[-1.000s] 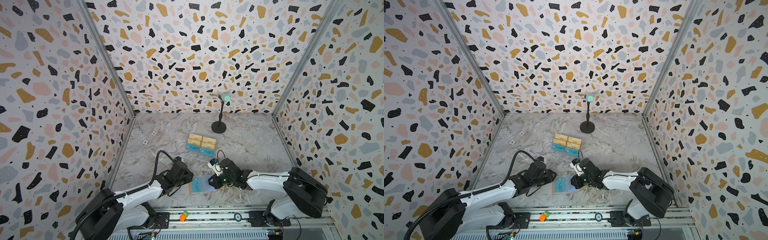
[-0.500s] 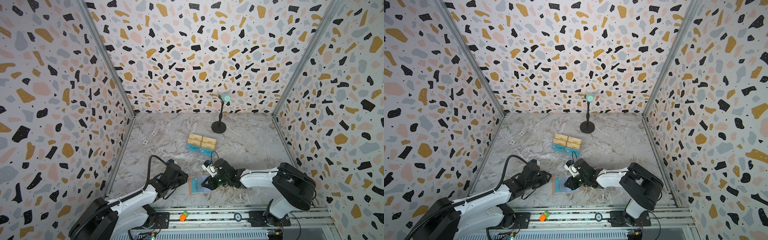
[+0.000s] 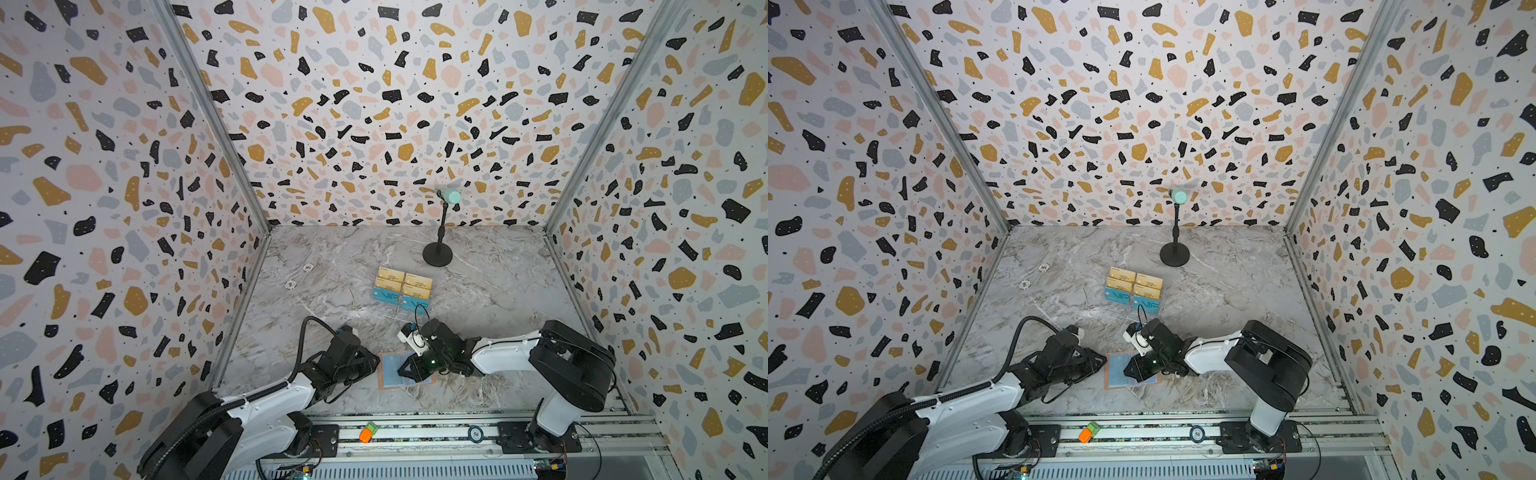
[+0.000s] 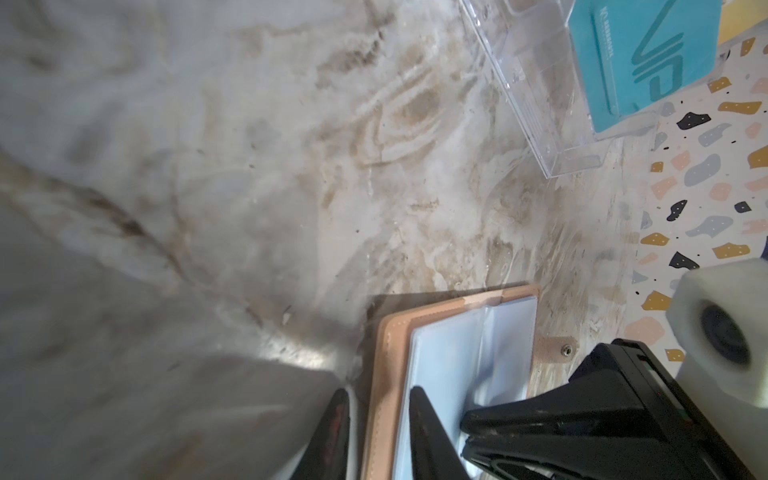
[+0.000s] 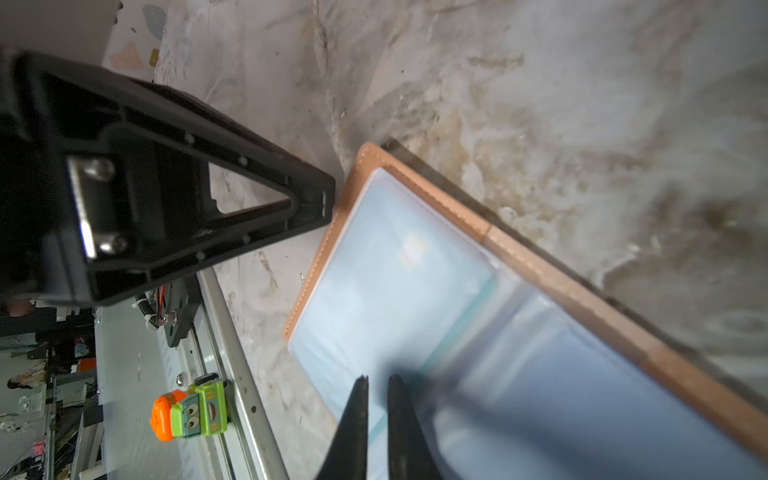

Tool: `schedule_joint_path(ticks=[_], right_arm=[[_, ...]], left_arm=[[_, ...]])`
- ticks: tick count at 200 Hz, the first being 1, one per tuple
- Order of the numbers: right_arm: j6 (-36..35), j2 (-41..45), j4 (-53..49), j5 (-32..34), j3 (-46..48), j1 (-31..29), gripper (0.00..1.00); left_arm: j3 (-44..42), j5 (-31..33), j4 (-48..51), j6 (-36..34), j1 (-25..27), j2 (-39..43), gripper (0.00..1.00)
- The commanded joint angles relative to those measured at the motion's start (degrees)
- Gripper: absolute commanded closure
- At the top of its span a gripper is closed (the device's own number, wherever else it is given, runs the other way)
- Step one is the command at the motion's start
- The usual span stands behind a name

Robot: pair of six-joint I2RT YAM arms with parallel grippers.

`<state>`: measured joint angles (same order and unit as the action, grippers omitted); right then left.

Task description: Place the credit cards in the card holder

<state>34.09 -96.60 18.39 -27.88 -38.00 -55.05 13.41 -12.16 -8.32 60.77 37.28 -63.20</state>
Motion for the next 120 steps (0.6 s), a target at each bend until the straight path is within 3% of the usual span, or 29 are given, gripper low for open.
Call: schedule_joint_path(ticks=[1, 44, 86, 120], right_arm=[[1.65, -0.32, 1.51, 0.23, -0.06, -0.04, 0.87], [0.47, -0.55, 0.02, 0.8, -2.14, 0.48, 0.87], [-6.38, 5.03, -10.01, 1.46, -7.25, 4.28, 0.85], [-14.79, 6.93, -22.01, 5.52, -16.71, 9.54, 0.64]], left_arm=[[0.83, -1.86, -2.88, -1.0, -0.28, -0.93, 0.72], [4.34, -1.47, 1.67, -4.58, -0.8, -1.88, 0.69], [7.74, 2.83, 11.62, -9.24, -3.4, 0.94, 0.61], [10.62, 4.45, 13.33, -12.94, -5.99, 1.66, 0.58]])
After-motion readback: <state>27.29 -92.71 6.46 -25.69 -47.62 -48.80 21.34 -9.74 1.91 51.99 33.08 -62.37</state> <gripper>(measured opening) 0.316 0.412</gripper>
